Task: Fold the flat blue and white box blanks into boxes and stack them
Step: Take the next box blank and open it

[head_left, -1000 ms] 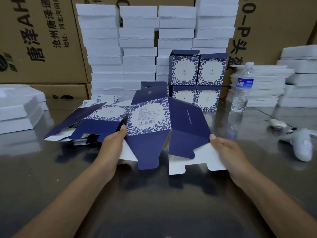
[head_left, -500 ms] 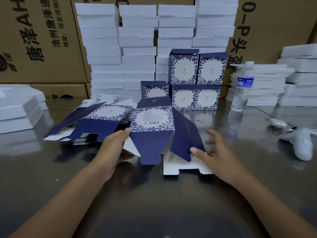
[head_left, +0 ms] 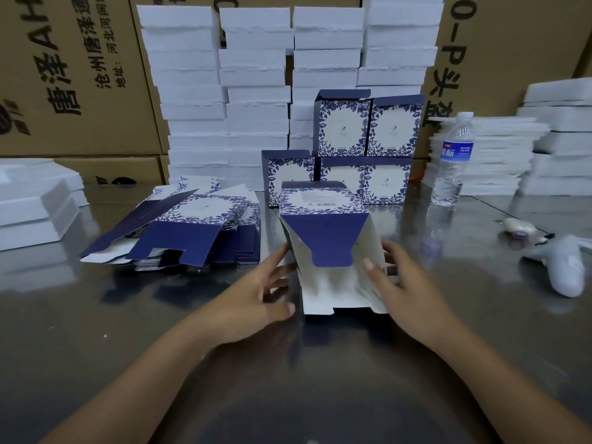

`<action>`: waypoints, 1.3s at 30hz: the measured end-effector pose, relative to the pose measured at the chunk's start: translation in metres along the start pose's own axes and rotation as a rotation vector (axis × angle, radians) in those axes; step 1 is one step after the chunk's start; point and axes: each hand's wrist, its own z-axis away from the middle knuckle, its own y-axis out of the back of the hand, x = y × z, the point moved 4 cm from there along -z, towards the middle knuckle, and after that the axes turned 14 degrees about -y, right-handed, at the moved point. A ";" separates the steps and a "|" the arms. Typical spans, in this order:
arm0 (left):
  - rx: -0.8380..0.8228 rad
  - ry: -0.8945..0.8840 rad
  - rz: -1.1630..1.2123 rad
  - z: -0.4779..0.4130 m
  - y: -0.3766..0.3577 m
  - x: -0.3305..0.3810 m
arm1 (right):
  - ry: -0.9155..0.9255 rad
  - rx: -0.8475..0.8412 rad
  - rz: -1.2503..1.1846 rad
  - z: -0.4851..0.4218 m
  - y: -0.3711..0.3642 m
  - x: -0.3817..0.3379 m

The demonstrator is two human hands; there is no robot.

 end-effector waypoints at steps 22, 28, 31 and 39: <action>0.401 -0.079 -0.116 0.002 0.017 0.011 | 0.105 -0.024 -0.082 0.017 -0.004 -0.021; 0.551 -0.023 -0.365 0.008 0.014 0.014 | 0.106 0.029 0.032 0.015 -0.004 -0.017; 0.551 -0.074 -0.558 0.010 0.011 0.021 | 0.135 -0.059 0.190 0.019 -0.016 -0.018; 0.688 -0.070 -0.305 0.011 0.007 0.031 | -0.038 0.075 0.406 0.023 -0.016 -0.016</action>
